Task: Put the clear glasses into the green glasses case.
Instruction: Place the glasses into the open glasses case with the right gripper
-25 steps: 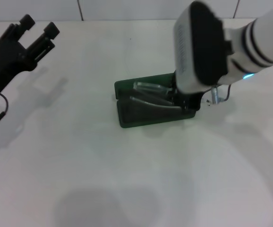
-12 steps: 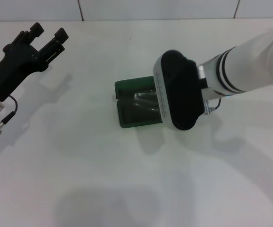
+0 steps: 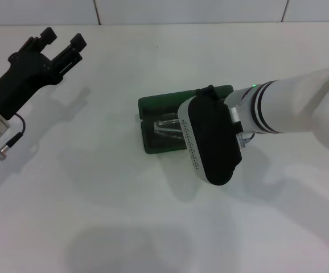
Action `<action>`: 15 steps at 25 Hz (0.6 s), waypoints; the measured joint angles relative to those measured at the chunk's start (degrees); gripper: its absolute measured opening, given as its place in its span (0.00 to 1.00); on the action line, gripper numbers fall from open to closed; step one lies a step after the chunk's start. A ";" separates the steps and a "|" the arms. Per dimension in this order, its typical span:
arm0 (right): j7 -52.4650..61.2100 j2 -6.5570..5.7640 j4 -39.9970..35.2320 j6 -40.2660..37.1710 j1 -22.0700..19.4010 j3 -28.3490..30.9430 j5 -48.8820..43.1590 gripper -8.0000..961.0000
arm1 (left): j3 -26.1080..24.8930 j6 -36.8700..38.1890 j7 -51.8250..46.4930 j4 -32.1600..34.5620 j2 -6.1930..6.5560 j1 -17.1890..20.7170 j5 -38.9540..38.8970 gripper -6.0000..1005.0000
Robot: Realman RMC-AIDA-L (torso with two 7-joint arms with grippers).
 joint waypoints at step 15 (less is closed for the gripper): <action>0.10 0.00 0.16 3.82 -0.79 -1.17 -0.20 0.35 | 0.00 -1.73 0.57 -0.17 -0.07 -0.48 -0.09 0.81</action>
